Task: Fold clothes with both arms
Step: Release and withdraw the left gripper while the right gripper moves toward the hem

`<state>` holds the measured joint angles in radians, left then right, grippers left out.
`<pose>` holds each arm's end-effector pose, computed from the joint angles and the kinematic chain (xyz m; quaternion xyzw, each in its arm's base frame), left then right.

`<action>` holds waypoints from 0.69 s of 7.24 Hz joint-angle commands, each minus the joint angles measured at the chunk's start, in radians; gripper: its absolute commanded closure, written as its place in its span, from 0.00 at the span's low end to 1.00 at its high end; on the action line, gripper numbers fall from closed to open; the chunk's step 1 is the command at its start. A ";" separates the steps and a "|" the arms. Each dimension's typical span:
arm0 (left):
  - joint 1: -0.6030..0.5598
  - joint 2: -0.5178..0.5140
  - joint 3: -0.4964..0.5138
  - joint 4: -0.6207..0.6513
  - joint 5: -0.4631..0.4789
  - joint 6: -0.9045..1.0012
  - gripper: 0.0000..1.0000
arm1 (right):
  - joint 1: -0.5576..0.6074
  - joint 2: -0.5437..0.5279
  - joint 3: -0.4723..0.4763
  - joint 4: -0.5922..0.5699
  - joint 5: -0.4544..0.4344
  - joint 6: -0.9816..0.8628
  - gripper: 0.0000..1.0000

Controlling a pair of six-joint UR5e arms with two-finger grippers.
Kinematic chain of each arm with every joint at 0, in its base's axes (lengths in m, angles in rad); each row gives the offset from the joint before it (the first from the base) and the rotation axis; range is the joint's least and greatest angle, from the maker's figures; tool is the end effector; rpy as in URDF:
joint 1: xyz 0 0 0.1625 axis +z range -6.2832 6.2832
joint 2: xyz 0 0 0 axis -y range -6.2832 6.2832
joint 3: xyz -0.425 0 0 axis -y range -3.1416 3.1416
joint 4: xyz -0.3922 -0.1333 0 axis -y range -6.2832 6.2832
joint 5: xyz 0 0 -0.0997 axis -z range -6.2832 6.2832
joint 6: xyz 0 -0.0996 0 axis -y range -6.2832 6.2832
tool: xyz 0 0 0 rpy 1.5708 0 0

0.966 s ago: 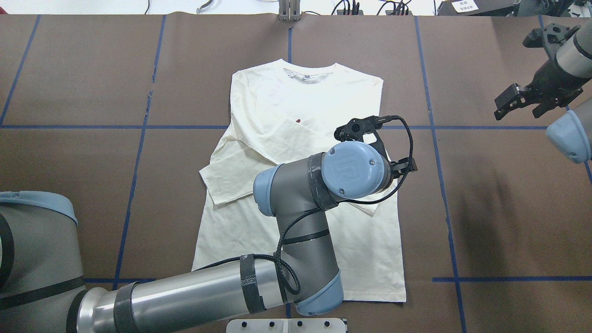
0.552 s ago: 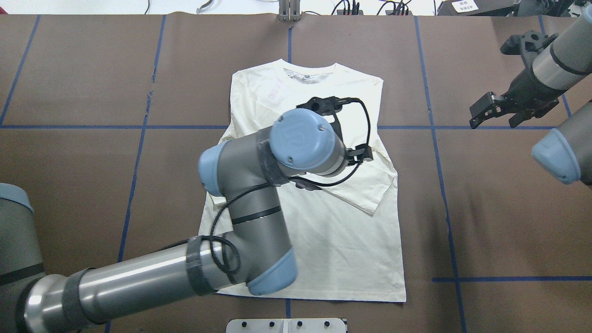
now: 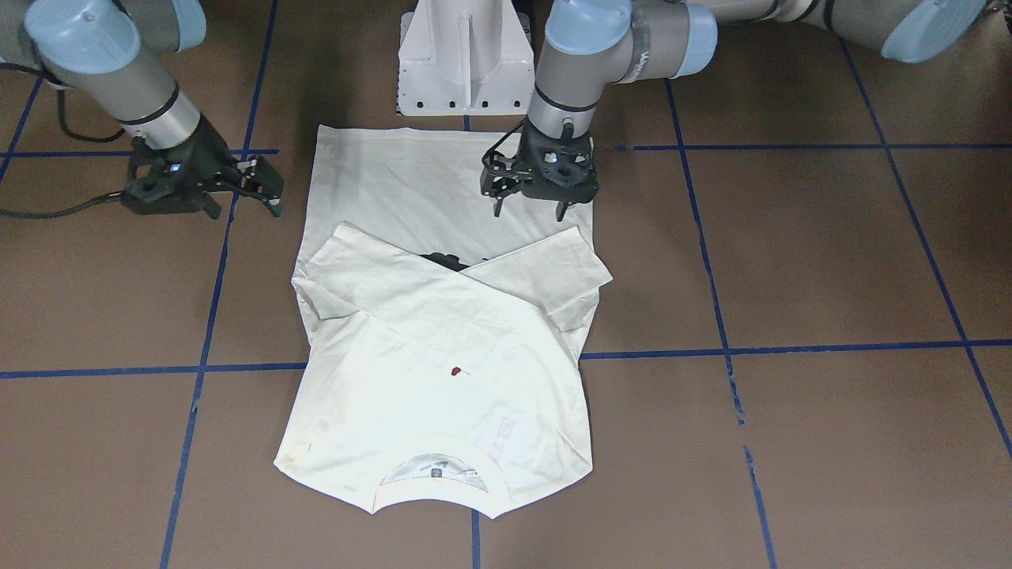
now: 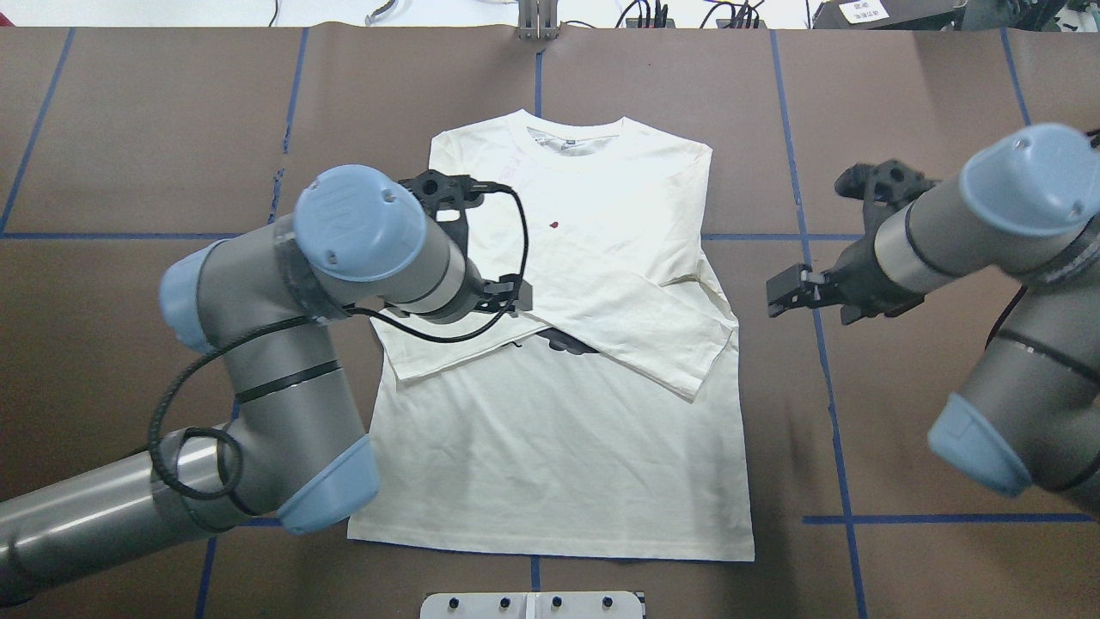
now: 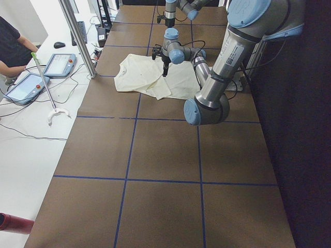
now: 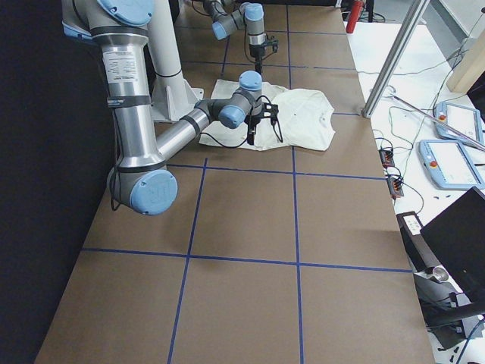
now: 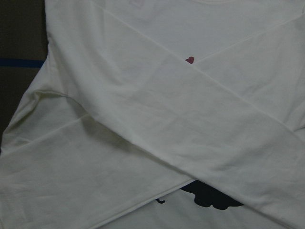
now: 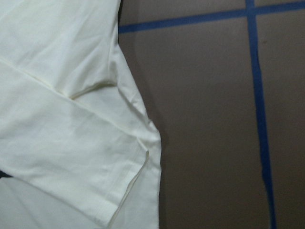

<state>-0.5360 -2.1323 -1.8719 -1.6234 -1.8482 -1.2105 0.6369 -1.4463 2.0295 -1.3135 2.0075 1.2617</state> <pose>0.4773 -0.4068 0.2037 0.0778 0.4481 -0.0171 0.8904 -0.3589 -0.3789 0.3542 0.0054 -0.4447 0.0582 0.8938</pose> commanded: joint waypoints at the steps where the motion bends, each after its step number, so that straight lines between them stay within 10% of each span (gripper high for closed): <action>1: -0.004 0.185 -0.194 0.029 -0.008 0.035 0.00 | -0.266 -0.072 0.047 0.092 -0.214 0.231 0.00; 2: -0.004 0.192 -0.211 0.065 -0.008 0.055 0.00 | -0.408 -0.083 0.058 0.099 -0.366 0.328 0.00; 5: -0.004 0.192 -0.211 0.066 -0.008 0.057 0.00 | -0.502 -0.136 0.067 0.099 -0.408 0.409 0.00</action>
<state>-0.5404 -1.9420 -2.0817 -1.5588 -1.8561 -1.1547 0.1624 -1.5497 2.0935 -1.2159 1.6148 1.6496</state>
